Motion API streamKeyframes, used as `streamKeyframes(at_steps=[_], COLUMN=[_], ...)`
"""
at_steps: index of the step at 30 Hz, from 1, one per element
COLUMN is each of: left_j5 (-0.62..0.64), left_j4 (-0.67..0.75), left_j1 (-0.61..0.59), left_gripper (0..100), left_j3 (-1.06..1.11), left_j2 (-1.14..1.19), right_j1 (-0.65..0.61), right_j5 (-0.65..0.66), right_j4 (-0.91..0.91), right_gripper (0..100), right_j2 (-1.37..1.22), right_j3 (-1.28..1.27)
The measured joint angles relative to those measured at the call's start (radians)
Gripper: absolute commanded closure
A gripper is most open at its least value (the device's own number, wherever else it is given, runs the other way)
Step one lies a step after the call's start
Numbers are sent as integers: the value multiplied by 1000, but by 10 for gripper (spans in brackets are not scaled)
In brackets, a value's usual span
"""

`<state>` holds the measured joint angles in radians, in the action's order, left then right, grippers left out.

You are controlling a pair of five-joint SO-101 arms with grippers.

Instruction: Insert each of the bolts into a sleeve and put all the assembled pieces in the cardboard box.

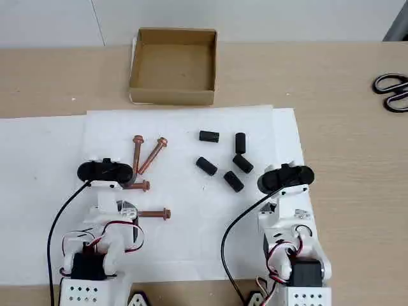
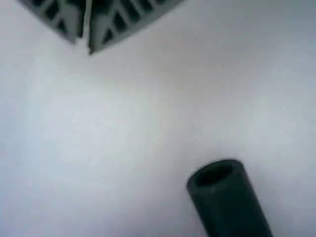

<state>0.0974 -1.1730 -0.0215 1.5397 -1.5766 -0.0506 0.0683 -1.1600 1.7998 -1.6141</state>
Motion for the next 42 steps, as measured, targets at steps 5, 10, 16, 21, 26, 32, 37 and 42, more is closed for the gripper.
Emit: streamKeyframes(at_steps=[5, 10, 16, 21, 26, 32, 37, 42], left_j5=[0, 0, 0, 0, 0, 9, 48, 49], left_j4=[0, 0, 0, 8, 69, 57, -78, -106], left_j1=[0, 0, 0, 26, 69, 72, 68, 0], left_gripper=[993, 993, 994, 993, 993, 993, 994, 994], left_j3=[0, 0, 0, 0, 0, -91, -219, -273], left_j2=[0, 0, 0, 0, 0, 2, 2, 2], right_j1=[0, 0, 0, 0, 0, 0, 0, 20], right_j5=[0, 0, 0, 0, 0, -3, -26, -21], right_j4=[0, 0, 0, 0, 0, -20, -117, -160], right_gripper=[995, 995, 995, 995, 995, 995, 995, 995], right_j2=[0, 0, 0, 0, 0, 0, 2, -11], right_j3=[0, 0, 0, 0, 0, 20, 157, 278])
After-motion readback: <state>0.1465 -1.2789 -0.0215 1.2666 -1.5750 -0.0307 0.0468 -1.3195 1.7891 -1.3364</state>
